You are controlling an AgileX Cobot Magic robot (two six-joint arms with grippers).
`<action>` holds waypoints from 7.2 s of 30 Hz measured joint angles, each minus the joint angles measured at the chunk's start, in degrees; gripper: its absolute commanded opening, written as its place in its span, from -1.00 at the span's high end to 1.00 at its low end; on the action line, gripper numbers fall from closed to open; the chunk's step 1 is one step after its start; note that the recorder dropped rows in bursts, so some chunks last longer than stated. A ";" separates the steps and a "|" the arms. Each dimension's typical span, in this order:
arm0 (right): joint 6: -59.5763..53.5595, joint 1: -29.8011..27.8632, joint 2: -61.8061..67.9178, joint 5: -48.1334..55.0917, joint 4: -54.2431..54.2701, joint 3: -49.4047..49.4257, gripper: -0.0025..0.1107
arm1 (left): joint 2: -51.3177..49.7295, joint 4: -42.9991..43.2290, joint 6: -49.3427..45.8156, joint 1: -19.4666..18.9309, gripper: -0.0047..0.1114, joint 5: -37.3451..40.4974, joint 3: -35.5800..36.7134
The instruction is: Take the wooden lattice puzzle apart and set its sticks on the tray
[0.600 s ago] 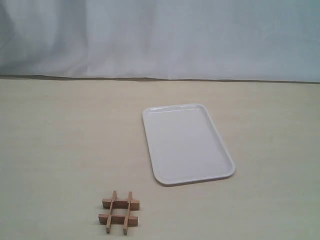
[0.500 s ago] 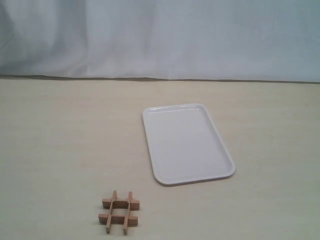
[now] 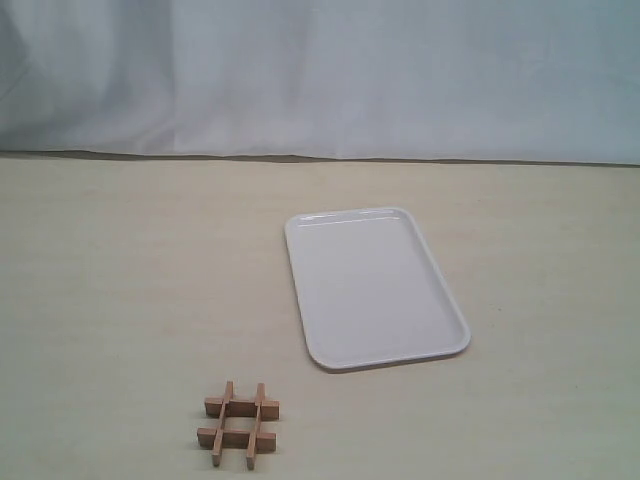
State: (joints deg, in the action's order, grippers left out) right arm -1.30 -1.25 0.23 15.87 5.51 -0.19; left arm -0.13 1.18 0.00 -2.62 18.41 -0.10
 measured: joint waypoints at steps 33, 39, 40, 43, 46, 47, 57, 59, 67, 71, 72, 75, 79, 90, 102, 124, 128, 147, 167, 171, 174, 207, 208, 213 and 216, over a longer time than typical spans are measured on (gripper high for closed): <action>21.88 2.05 0.00 -25.29 10.09 0.09 0.88 | 0.00 0.00 0.00 0.00 0.92 0.00 0.00; 25.60 2.66 0.00 -20.62 12.01 0.09 0.88 | 0.00 0.00 0.00 0.00 0.92 0.00 0.00; 25.87 2.66 0.00 -20.99 12.01 0.09 0.88 | 0.00 0.00 0.00 0.00 0.92 0.00 0.00; 26.22 2.66 0.00 -21.23 12.01 -0.31 0.88 | 0.00 0.00 0.00 0.00 0.92 0.00 0.00; 26.11 2.66 2.57 -20.93 10.70 -3.89 0.88 | 0.00 0.00 0.00 0.00 0.92 0.00 0.00; 25.49 2.66 4.43 -20.53 9.91 -5.89 0.88 | 0.00 0.00 0.00 0.00 0.92 0.00 0.00; 11.66 2.66 32.03 3.57 -8.68 -33.13 0.88 | 0.00 0.00 0.00 0.00 0.92 0.00 0.00; 7.18 2.66 38.74 10.09 -8.58 -37.87 0.88 | 0.00 0.00 0.00 0.00 0.92 0.00 0.00; -21.93 2.93 61.90 27.76 15.42 -49.36 0.88 | 0.00 0.00 0.00 0.00 0.92 0.00 0.00; -29.06 9.93 72.93 27.96 17.75 -52.41 0.88 | 0.00 0.00 0.00 0.00 0.92 0.00 0.00; -29.50 14.50 77.28 27.71 15.55 -54.32 0.88 | 0.00 0.00 0.00 0.00 0.92 0.00 0.00; -29.62 23.10 84.76 27.70 10.05 -58.93 0.88 | 0.00 0.00 0.00 0.00 0.92 0.00 0.00; -29.72 32.94 93.01 27.62 1.36 -63.31 0.87 | 0.00 0.00 0.00 0.00 0.92 0.00 0.00; -31.00 42.61 101.93 24.99 -5.51 -63.45 0.65 | 0.00 0.00 0.00 0.00 0.92 0.00 0.00; -4.70 43.34 101.98 28.32 -3.89 -64.54 0.49 | 0.00 0.00 0.00 0.00 0.92 0.00 0.00; 32.33 50.48 109.18 29.21 -4.77 -67.43 0.40 | 0.00 0.00 0.00 0.00 0.92 0.00 0.00; 37.21 50.59 110.64 28.52 -5.51 -67.43 0.28 | 0.00 0.00 0.00 0.00 0.92 0.00 0.00; 45.93 50.59 112.38 22.13 -13.06 -67.47 0.28 | 0.00 0.00 0.00 0.00 0.92 0.00 0.00; 49.93 50.59 114.38 20.02 -18.52 -67.47 0.88 | 0.00 0.00 0.00 0.00 0.92 0.00 0.00; 50.03 50.59 114.38 20.02 -19.25 -67.47 0.88 | 0.00 0.00 0.00 0.00 0.92 0.00 0.00; 50.03 50.59 114.38 20.02 -20.20 -67.47 0.88 | 0.00 0.00 0.00 0.00 0.92 0.00 0.00; 27.63 41.30 106.64 34.50 -22.42 -76.11 0.88 | 0.00 0.00 0.00 0.00 0.92 0.00 0.00; 26.23 39.21 106.64 33.68 -22.31 -76.11 0.88 | 0.00 0.00 0.00 0.00 0.92 0.00 0.00; 18.05 28.00 106.76 26.07 -22.23 -76.51 0.88 | 0.00 0.00 0.00 0.00 0.92 0.00 0.00; 15.02 22.06 108.33 23.34 -22.23 -79.10 0.88 | 0.00 0.00 0.00 0.00 0.92 0.00 0.00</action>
State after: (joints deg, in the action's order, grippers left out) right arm 13.72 20.81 108.56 39.22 -16.71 -79.29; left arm -0.13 1.18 0.00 -2.62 18.41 -0.10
